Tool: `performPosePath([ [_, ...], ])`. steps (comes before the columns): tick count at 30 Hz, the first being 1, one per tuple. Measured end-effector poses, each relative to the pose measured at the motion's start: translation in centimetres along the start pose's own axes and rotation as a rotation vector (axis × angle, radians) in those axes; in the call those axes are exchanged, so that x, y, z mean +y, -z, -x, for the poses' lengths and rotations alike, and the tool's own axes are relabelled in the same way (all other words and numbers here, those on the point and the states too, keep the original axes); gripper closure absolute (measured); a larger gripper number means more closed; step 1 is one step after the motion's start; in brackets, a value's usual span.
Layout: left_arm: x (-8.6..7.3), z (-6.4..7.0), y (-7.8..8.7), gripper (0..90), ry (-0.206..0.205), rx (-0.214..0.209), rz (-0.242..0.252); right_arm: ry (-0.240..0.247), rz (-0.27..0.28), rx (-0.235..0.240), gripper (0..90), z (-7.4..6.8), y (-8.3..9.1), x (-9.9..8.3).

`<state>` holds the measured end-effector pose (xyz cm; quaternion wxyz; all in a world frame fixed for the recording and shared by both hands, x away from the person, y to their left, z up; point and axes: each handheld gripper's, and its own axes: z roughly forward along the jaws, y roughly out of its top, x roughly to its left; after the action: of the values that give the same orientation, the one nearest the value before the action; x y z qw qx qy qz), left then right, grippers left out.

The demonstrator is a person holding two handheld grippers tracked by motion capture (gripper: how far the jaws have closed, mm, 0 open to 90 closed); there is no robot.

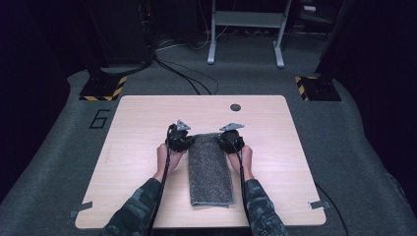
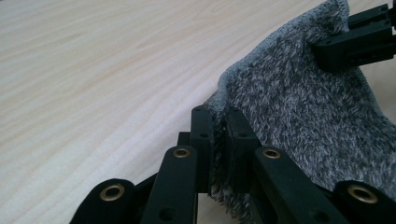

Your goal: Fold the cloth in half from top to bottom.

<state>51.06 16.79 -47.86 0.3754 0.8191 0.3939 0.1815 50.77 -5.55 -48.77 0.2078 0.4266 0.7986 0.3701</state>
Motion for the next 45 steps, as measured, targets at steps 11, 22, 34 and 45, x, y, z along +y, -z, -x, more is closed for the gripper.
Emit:
performPosePath([
  [11,2.3,-0.7,0.9,83.4,-0.033,0.058,0.052,0.046,0.07,-0.034,84.3,0.0,0.8,2.3],
  [22,3.5,0.0,3.4,83.2,-0.086,0.096,0.139,0.083,0.157,-0.027,84.3,0.1,2.7,4.0],
  [34,1.4,2.1,5.0,82.2,-0.15,0.066,0.175,0.114,0.213,0.005,84.0,-0.8,5.3,1.0],
  [45,-1.4,3.9,5.4,81.2,-0.154,0.005,0.152,0.144,0.217,0.018,83.6,-2.2,6.8,-2.3],
])
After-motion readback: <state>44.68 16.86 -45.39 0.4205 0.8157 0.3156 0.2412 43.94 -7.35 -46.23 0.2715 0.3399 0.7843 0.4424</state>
